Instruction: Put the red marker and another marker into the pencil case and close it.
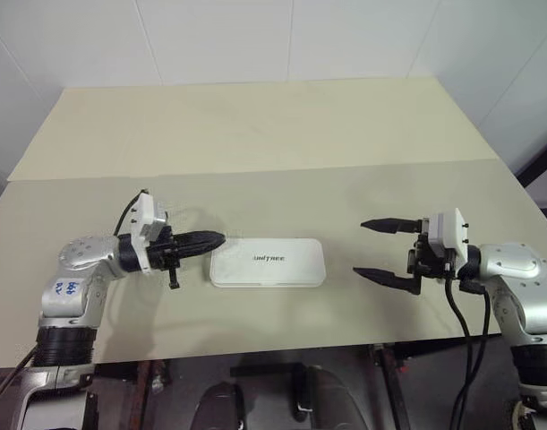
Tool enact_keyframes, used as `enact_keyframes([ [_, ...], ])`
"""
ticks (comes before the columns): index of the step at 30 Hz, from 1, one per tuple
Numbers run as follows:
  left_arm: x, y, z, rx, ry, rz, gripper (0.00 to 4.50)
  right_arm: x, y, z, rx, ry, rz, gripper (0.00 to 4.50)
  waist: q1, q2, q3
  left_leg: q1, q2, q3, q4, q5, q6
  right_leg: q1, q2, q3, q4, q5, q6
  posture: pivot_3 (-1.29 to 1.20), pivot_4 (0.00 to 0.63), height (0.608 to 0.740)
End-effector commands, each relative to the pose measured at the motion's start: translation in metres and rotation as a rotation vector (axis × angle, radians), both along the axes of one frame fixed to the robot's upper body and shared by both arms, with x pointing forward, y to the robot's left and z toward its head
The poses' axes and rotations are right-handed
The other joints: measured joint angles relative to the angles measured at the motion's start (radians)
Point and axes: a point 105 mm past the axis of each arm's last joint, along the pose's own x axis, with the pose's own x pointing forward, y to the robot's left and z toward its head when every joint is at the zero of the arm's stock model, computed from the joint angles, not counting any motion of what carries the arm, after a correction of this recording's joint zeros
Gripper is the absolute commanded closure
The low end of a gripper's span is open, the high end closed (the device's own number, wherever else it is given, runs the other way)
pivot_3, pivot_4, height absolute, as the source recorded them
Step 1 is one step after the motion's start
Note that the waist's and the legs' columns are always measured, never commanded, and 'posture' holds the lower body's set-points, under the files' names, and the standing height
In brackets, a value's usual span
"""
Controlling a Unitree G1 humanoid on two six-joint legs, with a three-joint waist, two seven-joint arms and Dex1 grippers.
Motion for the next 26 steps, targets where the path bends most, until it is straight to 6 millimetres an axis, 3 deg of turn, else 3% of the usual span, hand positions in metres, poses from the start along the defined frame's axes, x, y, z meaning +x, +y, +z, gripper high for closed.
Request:
enact_keyframes([
  [1, -0.004, 0.005, 0.016, -0.012, -0.085, 0.035, 2.86, -0.003, -0.013, 0.013, 0.017, -0.07, -0.042, 0.0, 0.0, 0.0, 0.0, 0.0, 0.0, 0.0, 0.0, 0.0, 0.0, 0.0, 0.0, 0.0, 0.0, 0.0, 0.0, 0.0, 0.15, 0.74],
  [9, -0.009, 0.003, 0.025, -0.022, -0.133, 0.041, 0.13, -0.007, -0.028, 0.012, 0.06, -0.075, -0.105, 0.0, 0.0, 0.0, 0.0, 0.0, 0.0, 0.0, 0.0, 0.0, 0.0, 0.0, 0.0, 0.002, 0.0, 0.0, 0.0, 0.0, 0.15, 0.74],
  [17, -0.013, 0.001, 0.028, -0.006, -0.166, 0.027, 0.02, -0.004, -0.046, 0.016, 0.056, -0.087, -0.143, 0.0, -0.001, 0.0, 0.0, 0.001, 0.0, 0.001, -0.001, 0.0, 0.0, 0.0, 0.001, 0.003, 0.0, 0.0, 0.0, 0.0, 0.15, 0.74],
  [26, -0.015, 0.009, 0.029, 0.023, -0.173, 0.031, 0.02, 0.006, -0.039, 0.018, 0.049, -0.091, -0.106, 0.0, -0.002, 0.0, 0.0, 0.001, 0.0, 0.001, -0.001, 0.0, 0.0, 0.0, 0.001, 0.003, -0.001, 0.0, 0.0, 0.0, 0.15, 0.74],
])
